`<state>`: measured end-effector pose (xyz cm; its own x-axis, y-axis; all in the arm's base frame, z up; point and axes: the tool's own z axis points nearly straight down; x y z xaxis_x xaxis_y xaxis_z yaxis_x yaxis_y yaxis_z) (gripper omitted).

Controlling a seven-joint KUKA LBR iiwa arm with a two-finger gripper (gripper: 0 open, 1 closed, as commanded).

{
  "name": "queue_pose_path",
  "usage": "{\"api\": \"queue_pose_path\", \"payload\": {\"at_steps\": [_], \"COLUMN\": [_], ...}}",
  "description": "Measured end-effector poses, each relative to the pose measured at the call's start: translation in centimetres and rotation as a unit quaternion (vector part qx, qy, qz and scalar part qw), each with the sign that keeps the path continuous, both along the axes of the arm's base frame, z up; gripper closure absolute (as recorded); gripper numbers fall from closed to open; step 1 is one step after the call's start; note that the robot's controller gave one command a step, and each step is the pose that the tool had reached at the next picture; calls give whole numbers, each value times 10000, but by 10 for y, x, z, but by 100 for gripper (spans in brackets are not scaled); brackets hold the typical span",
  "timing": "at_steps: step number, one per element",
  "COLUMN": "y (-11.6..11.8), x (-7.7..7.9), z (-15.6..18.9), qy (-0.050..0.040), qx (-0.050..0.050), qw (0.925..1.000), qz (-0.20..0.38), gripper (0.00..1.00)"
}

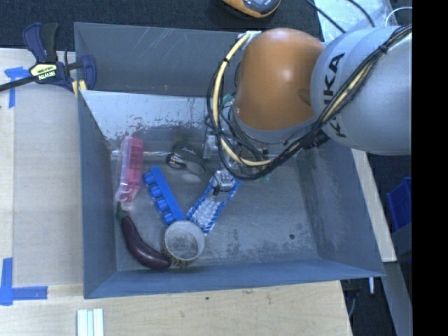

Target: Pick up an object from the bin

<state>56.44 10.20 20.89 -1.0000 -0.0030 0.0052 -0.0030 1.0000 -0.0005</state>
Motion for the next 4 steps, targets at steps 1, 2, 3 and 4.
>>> {"api": "queue_pose_path", "payload": {"at_steps": [1, 2, 3, 4], "y": [0, -25, -31, -47], "x": [1, 2, 1, 24], "z": [5, -75, -89, -62], "qy": [-43, -33, -52, -52], "qx": [8, 8, 11, 11], "qw": [10000, 9912, 9752, 9672], "qz": [-15, 1325, 2213, 2540], "gripper": [0, 0, 0, 0]}}
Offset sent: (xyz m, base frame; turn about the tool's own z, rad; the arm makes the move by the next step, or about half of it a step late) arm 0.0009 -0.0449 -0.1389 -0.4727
